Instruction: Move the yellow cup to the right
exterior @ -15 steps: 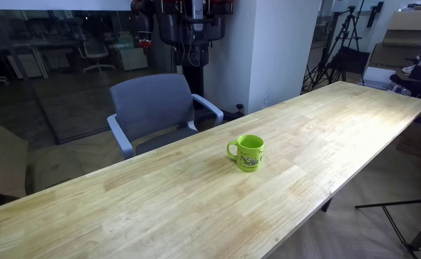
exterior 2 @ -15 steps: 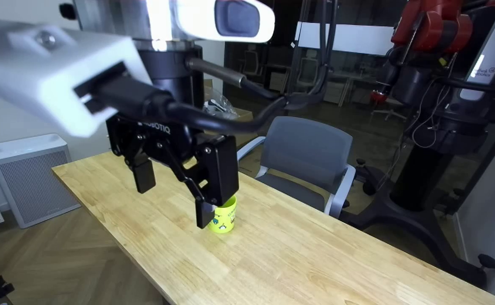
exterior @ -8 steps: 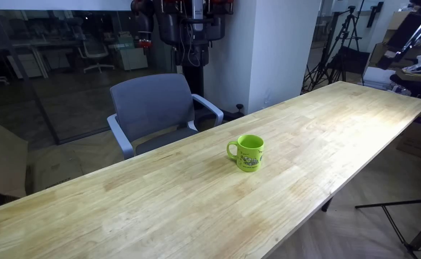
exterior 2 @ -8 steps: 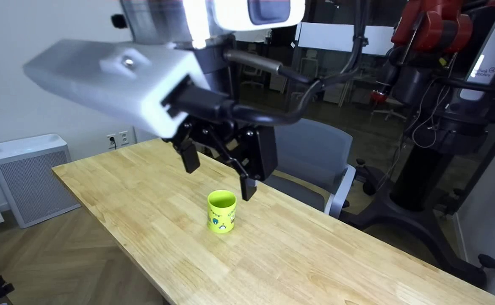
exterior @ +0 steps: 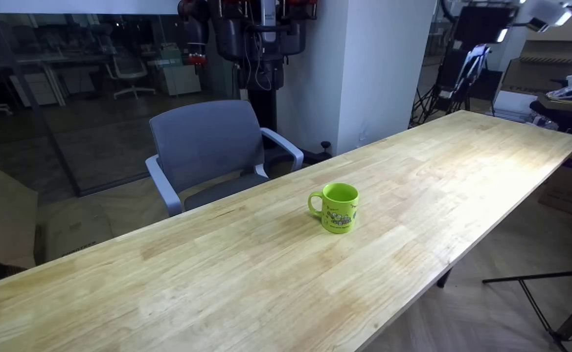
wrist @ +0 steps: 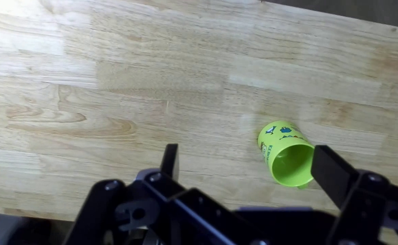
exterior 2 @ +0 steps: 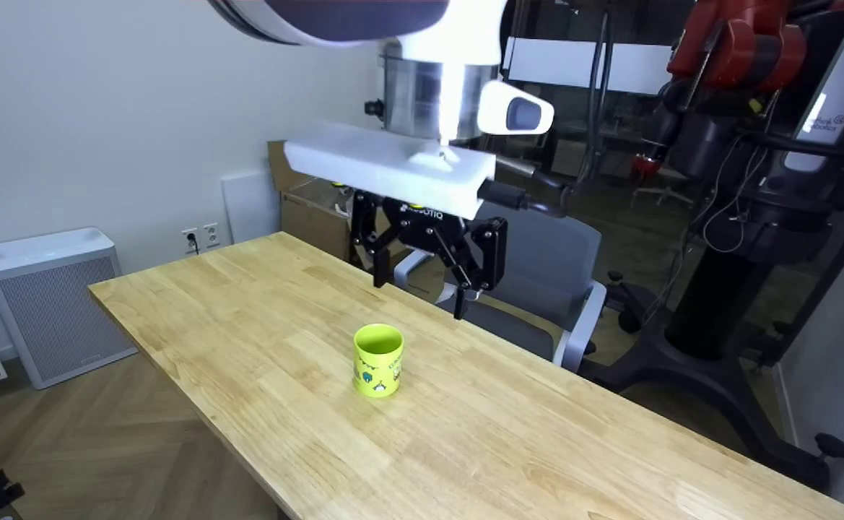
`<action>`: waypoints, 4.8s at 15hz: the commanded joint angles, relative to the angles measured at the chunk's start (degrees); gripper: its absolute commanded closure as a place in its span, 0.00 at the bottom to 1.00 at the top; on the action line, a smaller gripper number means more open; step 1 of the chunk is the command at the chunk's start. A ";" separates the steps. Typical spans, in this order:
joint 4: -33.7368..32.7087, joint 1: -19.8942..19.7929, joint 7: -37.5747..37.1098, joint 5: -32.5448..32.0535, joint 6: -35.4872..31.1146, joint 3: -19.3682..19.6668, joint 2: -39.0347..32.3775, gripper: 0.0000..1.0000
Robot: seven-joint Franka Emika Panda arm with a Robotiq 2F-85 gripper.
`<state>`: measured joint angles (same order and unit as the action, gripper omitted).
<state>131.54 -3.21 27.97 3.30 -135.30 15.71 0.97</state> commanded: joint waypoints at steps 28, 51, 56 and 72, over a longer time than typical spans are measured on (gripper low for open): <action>-15.93 -1.98 1.99 -14.00 -5.07 -16.74 -25.96 0.00; -31.66 -5.80 4.11 -10.25 -9.95 -21.64 -42.08 0.00; -28.08 -6.09 2.87 -9.34 -12.77 -21.89 -40.91 0.00; -28.25 -7.42 2.41 -8.82 -11.36 -21.20 -42.81 0.61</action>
<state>103.58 -10.73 30.96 -5.24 -147.57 -5.52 -42.29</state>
